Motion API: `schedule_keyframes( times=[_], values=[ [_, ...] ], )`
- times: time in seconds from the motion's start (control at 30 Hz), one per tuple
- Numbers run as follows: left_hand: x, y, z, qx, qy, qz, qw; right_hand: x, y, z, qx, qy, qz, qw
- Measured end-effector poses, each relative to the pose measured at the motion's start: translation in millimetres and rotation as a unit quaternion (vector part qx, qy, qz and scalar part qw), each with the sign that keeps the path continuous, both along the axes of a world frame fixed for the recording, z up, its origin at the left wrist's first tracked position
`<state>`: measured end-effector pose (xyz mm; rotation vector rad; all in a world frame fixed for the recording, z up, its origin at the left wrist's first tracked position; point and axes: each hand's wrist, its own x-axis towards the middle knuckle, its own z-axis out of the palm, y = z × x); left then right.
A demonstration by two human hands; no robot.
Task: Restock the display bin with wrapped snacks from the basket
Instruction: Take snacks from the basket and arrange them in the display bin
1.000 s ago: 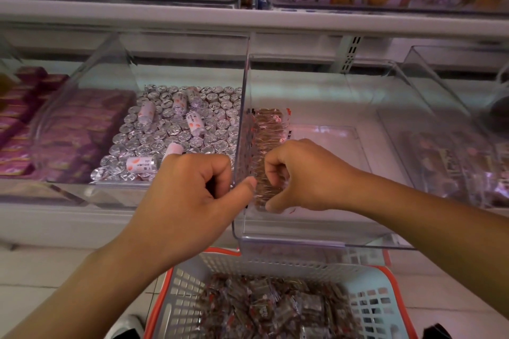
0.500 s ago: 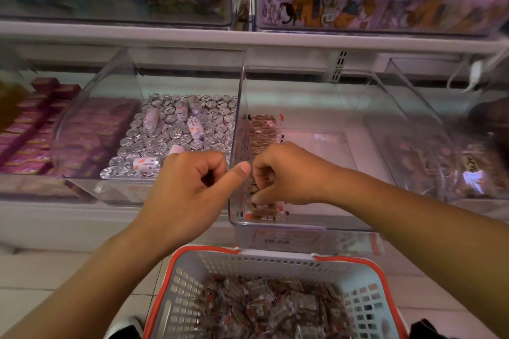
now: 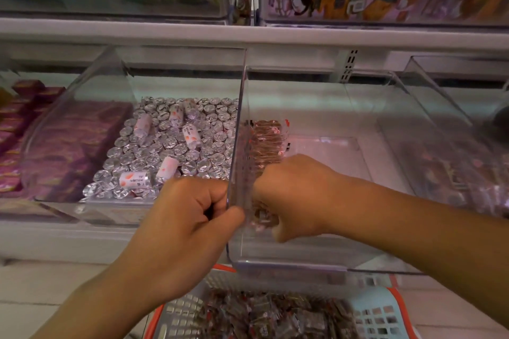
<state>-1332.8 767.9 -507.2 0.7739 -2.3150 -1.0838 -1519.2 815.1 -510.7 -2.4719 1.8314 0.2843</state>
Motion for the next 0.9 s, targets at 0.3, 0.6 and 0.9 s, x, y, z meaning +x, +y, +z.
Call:
schedule_keyframes(
  times=[0.3, 0.6, 0.9],
  values=[
    [-0.6, 0.2, 4.2, 0.013, 0.001, -0.004, 1.0, -7.5, 10.7, -2.3, -0.043, -0.009, 0.012, 0.999],
    [0.4, -0.8, -2.2, 0.003, 0.016, -0.001, 1.0, -5.9, 29.0, -8.8, -0.064, 0.078, 0.015, 0.995],
    [0.4, -2.6, -5.0, -0.006, 0.023, -0.011, 1.0, -14.8, 34.4, -33.0, 0.036, 0.134, -0.072, 0.988]
  ],
)
